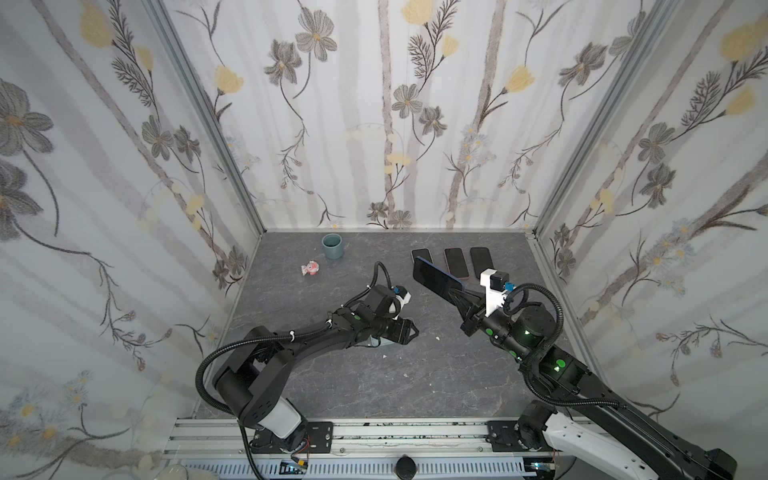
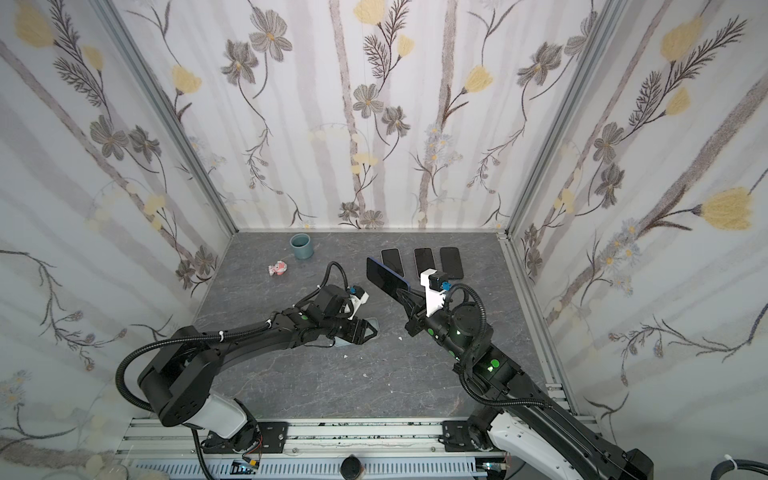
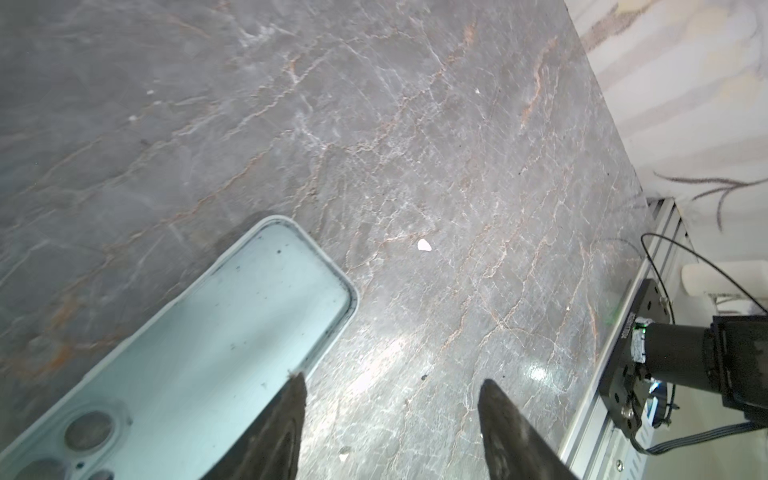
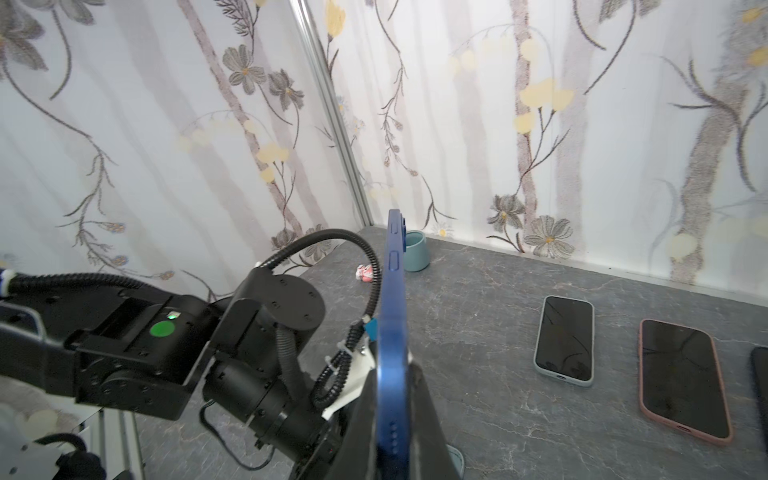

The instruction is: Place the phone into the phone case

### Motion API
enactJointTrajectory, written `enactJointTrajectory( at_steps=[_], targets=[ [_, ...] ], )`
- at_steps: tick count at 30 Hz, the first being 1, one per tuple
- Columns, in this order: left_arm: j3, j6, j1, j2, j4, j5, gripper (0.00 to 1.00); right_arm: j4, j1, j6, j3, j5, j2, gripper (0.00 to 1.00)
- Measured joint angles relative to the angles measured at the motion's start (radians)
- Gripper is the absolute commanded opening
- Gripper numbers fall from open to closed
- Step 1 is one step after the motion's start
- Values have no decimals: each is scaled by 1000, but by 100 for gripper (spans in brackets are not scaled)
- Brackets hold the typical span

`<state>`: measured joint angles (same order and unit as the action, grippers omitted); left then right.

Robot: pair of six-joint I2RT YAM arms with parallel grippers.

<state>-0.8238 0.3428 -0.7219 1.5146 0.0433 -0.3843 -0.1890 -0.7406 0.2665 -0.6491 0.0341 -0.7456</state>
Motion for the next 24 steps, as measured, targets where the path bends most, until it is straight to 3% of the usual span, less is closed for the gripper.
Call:
enactJointTrajectory(
  at_steps=[5,9,17,24],
  targets=[
    [93,87,89,-96,-6,63,61,25,42,51,-33,98,-64,0],
    [176,157,172,-166,-12,116,55,57,79,97,-52,91,-155,0],
    [272,206,223,-210,-36,178,37,124,85,126,-175,-90,-415,0],
    [288,206,224,-153,-67,177,31,227,85,145,-262,-261,-611,0]
  ],
)
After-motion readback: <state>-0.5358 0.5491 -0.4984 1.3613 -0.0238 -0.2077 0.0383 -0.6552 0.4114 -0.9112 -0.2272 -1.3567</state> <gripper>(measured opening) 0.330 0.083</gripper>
